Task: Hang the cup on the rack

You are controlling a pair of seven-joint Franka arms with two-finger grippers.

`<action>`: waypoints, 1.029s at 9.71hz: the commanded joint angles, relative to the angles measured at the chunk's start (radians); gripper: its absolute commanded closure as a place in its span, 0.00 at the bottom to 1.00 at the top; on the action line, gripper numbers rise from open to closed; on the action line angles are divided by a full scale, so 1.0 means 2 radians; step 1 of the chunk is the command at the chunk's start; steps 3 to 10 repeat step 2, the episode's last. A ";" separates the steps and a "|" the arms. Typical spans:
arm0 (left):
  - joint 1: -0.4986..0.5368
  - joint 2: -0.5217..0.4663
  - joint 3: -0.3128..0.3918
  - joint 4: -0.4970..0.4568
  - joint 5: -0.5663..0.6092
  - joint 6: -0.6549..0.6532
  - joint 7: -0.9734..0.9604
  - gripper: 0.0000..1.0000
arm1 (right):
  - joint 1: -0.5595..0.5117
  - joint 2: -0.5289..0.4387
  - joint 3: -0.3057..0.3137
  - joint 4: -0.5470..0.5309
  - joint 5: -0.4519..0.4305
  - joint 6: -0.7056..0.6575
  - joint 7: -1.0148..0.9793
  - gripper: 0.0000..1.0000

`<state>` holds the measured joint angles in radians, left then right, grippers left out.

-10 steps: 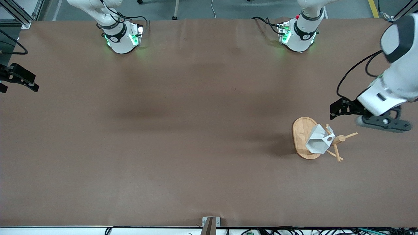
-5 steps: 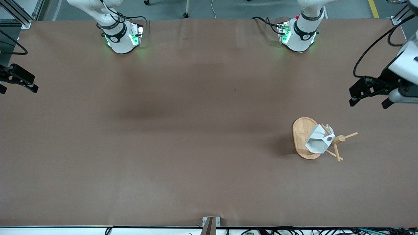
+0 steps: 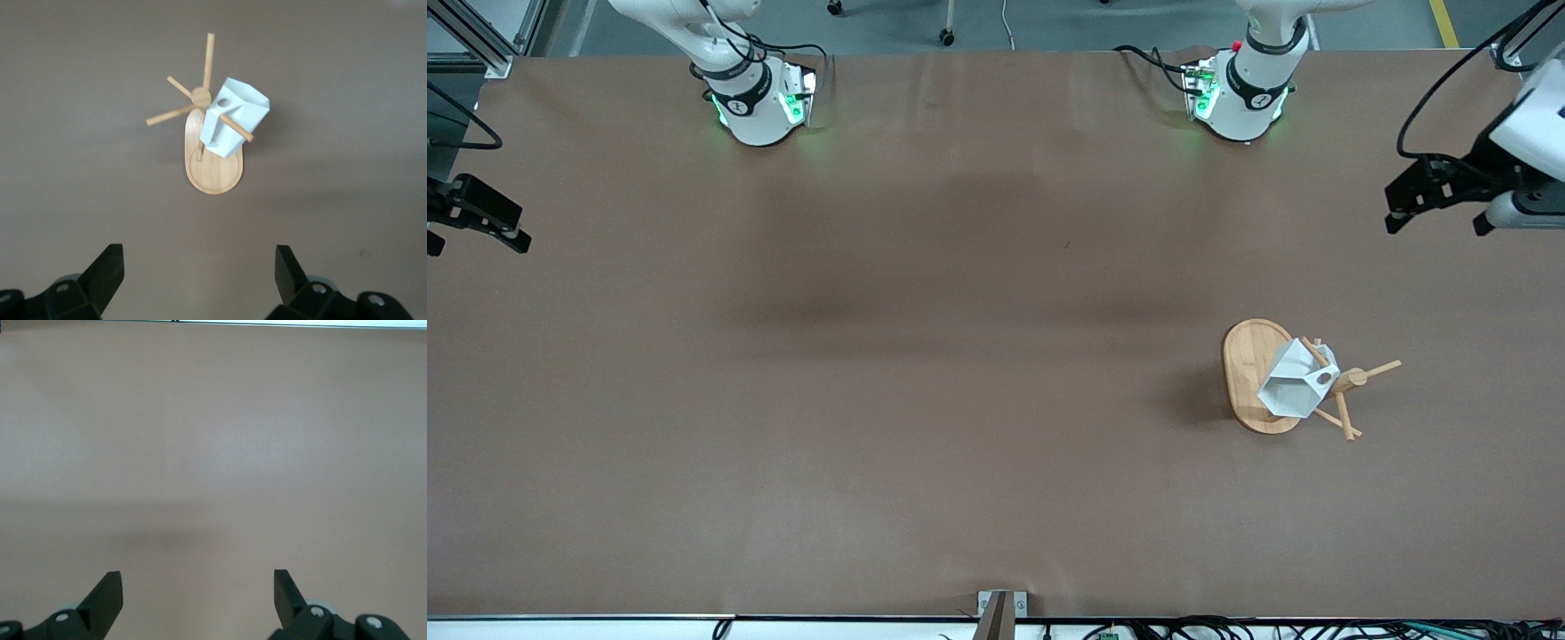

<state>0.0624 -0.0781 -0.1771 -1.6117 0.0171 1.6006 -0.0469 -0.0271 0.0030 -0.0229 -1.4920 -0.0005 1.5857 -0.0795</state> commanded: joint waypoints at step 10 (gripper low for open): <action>-0.009 -0.018 0.006 -0.034 -0.013 0.001 0.002 0.00 | -0.006 -0.015 0.008 -0.015 -0.007 0.006 0.008 0.00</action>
